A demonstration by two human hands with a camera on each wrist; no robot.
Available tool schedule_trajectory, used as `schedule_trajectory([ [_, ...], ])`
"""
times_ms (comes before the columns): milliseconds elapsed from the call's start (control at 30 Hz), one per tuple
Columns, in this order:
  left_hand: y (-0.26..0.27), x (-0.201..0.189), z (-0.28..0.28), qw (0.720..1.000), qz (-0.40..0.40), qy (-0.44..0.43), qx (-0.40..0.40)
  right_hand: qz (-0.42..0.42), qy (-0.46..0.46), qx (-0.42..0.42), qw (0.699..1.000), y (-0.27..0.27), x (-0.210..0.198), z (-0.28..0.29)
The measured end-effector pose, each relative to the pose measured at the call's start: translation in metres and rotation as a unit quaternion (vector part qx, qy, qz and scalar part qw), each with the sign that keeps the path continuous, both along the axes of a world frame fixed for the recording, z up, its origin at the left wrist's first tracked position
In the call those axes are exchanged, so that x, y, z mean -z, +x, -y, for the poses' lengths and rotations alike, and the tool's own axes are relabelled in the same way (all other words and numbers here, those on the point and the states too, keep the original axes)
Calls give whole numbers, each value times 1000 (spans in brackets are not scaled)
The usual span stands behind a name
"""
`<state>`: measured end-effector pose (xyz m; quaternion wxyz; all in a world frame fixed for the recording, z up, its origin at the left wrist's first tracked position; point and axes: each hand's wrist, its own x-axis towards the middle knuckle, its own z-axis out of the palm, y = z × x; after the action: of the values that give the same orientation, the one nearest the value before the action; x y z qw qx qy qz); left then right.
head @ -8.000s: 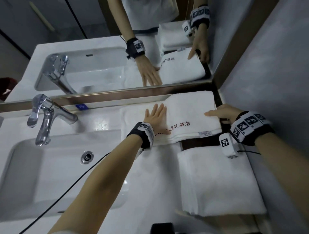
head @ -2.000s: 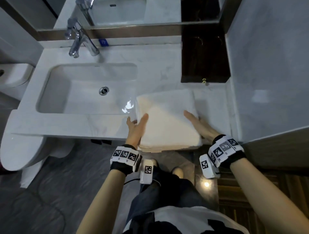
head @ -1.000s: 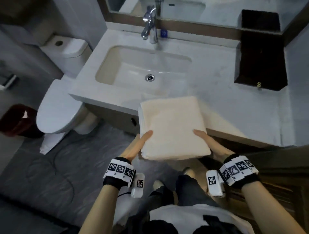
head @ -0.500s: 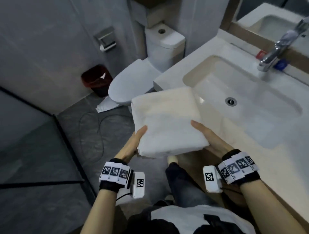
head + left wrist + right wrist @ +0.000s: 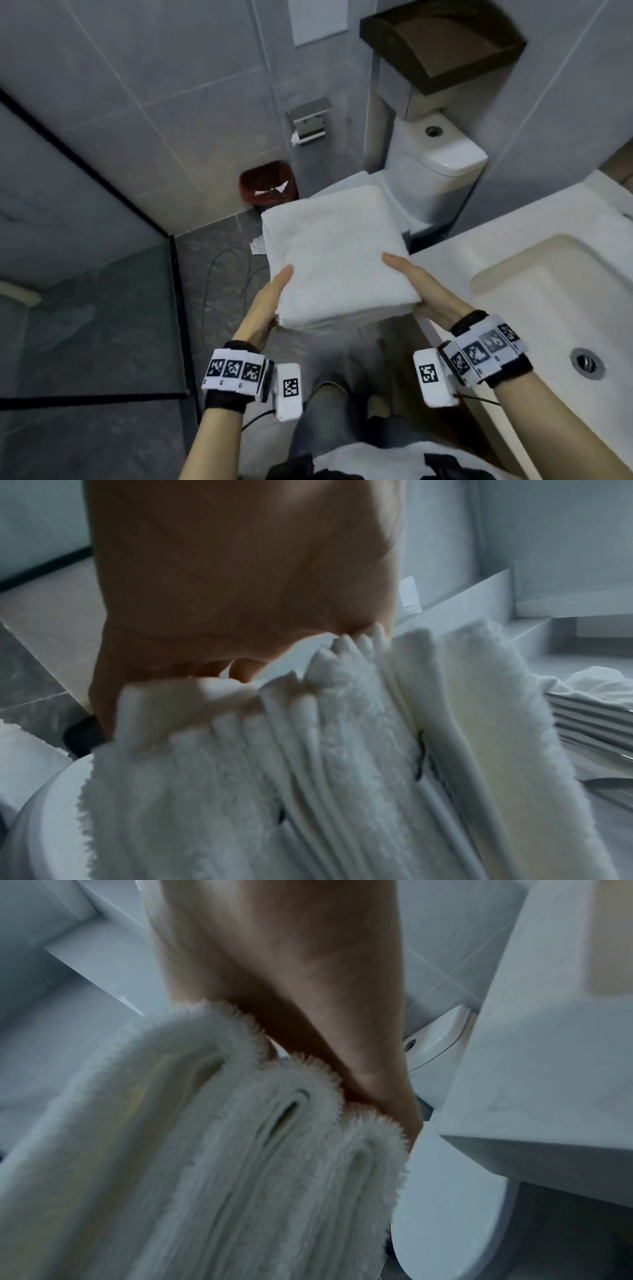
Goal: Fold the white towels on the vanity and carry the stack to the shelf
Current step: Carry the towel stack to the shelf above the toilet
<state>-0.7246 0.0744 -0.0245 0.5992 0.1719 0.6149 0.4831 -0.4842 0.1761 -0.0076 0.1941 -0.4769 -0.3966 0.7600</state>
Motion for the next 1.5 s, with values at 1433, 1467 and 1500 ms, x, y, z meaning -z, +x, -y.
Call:
schedule_trajectory([
  [1433, -109, -130, -548, 975, -85, 117, 167, -34, 164, 83, 982, -94, -134, -516],
  [1467, -97, -137, -559, 971, -87, 120, 188, -40, 162, 95, 981, -80, -137, -529],
  [1500, -83, -144, -570, 967, -90, 121, 205, -50, 158, 108, 980, -67, -141, -541],
])
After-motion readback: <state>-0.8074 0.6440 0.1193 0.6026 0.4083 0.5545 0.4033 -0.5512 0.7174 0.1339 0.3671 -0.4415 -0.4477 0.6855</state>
